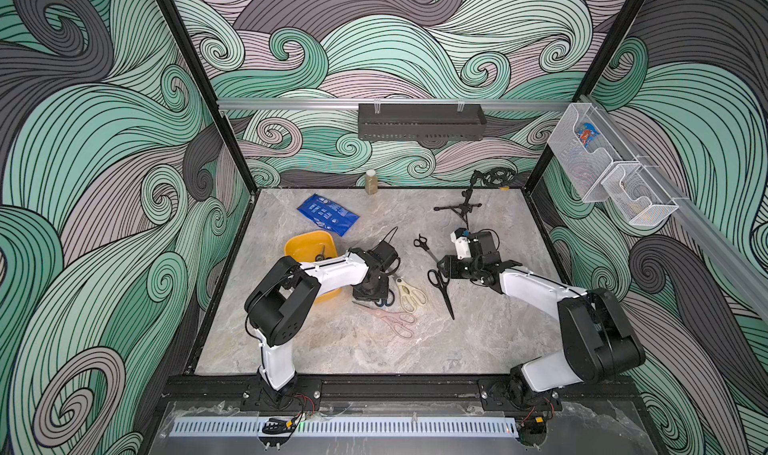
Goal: Put the scissors into the storage box
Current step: Pick up the scissors from the center of the board, then place the scissors in the storage box.
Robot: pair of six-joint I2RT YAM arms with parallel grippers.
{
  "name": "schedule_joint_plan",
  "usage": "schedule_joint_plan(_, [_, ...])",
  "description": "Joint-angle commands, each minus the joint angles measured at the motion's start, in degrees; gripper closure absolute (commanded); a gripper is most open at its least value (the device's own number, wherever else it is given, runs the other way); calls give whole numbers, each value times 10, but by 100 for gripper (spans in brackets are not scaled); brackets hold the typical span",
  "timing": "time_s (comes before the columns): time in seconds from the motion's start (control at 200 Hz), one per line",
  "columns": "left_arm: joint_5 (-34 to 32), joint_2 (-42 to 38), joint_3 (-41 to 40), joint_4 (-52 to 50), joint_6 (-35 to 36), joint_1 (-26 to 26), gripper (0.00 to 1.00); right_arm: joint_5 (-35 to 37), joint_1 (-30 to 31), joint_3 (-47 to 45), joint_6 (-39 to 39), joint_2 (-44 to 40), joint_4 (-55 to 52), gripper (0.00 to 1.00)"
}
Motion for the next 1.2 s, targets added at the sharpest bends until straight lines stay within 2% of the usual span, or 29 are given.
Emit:
schedule_joint_plan(0.0, [-31, 29, 7, -11, 19, 0, 100, -10, -5, -3, -6, -14, -3, 53])
schedule_joint_plan(0.275, [-40, -44, 43, -23, 46, 29, 100, -21, -5, 31, 3, -10, -12, 53])
schedule_joint_plan(0.505, [-35, -138, 57, -9, 56, 84, 100, -22, -5, 63, 12, -7, -27, 53])
schedule_joint_plan(0.705, [-54, -226, -2, 45, 56, 168, 100, -35, -3, 82, 18, -9, -42, 53])
schedule_joint_plan(0.896, [-76, -292, -61, 46, 88, 245, 100, -34, 5, 90, 23, -14, -43, 53])
schedule_joint_plan(1.061, [-66, -303, -109, 46, 119, 306, 100, -32, 14, 89, 26, -5, -43, 53])
schedule_joint_plan(1.196, [-63, -285, -131, 33, 129, 319, 100, -31, 23, 88, 27, 1, -44, 53])
